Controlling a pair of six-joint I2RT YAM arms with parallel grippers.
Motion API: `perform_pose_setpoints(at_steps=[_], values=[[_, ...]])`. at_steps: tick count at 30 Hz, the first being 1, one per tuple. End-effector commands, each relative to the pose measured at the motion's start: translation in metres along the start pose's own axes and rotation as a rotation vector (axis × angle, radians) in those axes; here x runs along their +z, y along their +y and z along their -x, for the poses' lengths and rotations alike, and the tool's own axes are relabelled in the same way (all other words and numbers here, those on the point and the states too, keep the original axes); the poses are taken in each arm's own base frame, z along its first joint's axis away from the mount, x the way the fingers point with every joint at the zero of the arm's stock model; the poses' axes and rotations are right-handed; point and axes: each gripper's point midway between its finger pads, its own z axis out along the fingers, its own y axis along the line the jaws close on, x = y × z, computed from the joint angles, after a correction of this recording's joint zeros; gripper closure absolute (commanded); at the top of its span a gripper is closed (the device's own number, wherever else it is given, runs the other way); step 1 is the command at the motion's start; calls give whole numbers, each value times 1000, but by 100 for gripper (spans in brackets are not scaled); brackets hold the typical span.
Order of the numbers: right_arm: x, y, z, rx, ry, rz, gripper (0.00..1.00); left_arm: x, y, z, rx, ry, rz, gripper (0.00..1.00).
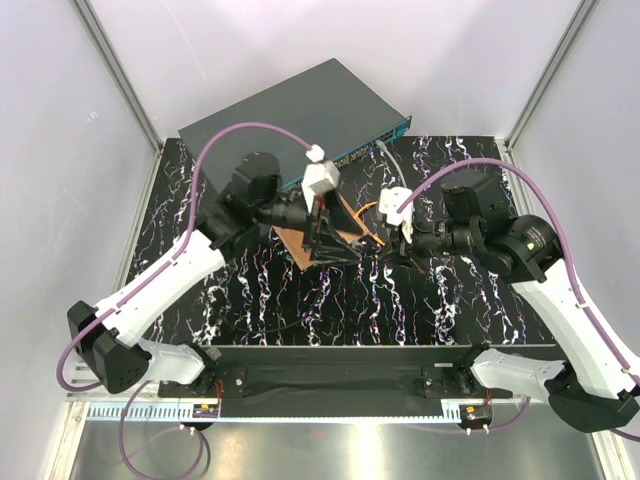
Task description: Insert the plug into the switch port
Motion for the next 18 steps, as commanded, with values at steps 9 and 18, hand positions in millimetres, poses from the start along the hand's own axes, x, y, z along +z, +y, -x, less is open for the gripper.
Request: perform_pose_setpoints(at_steps=[9,18], values=[[-44,-73,16,195,-45,-443,100,-203,64,108,-150,-605,631,1],[-117,-105,14,213,83,-774,100,-345,94,46,-525,-1003,1006,1]])
